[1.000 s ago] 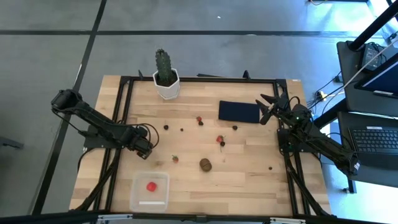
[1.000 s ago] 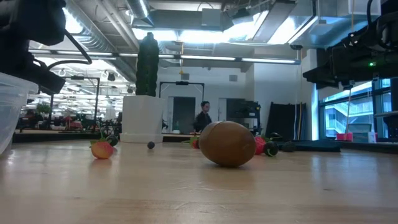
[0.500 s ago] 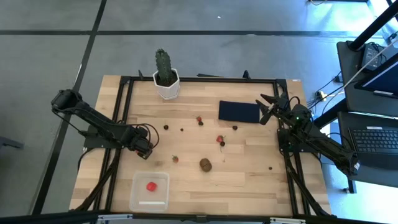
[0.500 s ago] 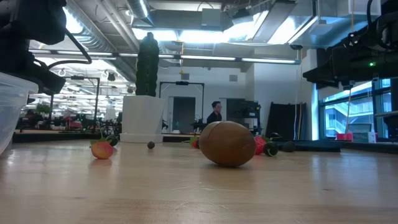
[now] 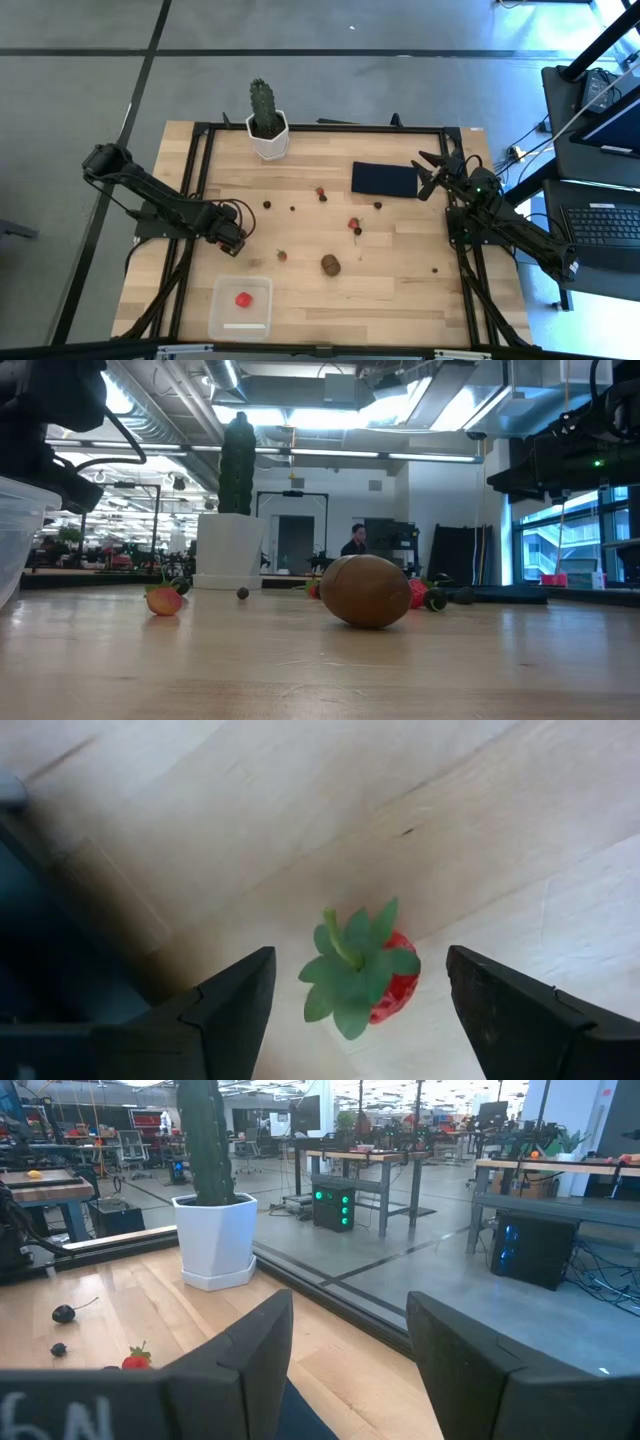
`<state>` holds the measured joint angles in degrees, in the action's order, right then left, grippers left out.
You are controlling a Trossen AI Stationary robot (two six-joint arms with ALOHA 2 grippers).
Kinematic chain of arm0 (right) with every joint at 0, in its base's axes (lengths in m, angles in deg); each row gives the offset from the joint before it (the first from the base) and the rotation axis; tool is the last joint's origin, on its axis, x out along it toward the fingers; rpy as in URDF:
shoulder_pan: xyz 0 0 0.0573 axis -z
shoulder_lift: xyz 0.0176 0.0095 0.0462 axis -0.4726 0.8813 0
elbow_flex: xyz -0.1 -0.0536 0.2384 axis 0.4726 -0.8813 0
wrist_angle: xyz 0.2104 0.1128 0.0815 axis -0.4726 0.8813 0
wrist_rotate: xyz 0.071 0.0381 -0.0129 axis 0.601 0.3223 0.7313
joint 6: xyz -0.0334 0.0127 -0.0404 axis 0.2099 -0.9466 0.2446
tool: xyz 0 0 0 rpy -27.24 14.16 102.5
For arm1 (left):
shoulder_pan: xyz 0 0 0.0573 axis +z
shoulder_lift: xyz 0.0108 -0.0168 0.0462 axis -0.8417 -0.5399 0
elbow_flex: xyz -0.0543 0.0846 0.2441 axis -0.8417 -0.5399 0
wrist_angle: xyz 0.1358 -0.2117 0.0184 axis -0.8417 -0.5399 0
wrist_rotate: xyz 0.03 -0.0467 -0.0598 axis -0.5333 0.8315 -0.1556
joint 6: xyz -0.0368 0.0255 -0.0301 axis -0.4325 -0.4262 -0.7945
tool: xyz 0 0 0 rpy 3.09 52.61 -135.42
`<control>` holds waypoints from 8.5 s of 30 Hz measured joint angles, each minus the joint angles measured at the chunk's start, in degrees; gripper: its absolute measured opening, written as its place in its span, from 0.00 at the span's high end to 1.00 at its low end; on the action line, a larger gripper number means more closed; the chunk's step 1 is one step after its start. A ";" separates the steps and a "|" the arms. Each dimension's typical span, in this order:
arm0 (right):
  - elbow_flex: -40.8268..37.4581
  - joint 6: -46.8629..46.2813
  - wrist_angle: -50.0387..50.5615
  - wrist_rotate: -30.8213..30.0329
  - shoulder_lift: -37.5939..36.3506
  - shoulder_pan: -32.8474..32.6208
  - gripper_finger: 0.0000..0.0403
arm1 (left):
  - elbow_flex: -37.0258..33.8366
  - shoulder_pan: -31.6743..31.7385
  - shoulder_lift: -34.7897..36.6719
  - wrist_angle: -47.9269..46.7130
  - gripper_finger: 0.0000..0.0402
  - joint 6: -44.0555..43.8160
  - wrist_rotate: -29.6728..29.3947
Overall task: Pick and placing Produce into tupperware
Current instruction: Put the strawberry in the transparent bin
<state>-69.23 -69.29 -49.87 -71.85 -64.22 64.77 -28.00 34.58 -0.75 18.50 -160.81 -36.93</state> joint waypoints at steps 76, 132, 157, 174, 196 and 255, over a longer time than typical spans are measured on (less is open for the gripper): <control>-0.01 -0.20 0.00 0.00 0.00 0.01 0.51 | 21.18 -13.07 -5.59 26.48 0.65 35.15 -3.25; -0.01 -1.58 0.09 0.00 0.00 0.01 0.51 | 21.18 -17.77 -17.44 26.56 0.48 21.41 2.96; 0.01 -1.67 0.13 0.02 0.00 -0.01 0.51 | 21.16 -7.31 -13.20 26.09 0.36 35.03 6.01; -0.01 -1.58 0.13 0.01 0.00 -0.01 0.51 | 21.16 4.09 -13.20 26.46 0.36 42.24 0.09; 0.00 -1.83 0.11 0.02 0.00 0.00 0.51 | 14.23 6.99 -13.27 26.82 0.37 25.95 -3.93; -0.01 -1.79 0.07 0.01 0.00 -0.01 0.51 | 12.24 6.62 -19.36 37.04 0.79 27.76 -2.40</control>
<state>-69.24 -71.08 -49.80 -71.84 -64.22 64.76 -15.76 41.20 -20.11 55.53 -133.05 -39.33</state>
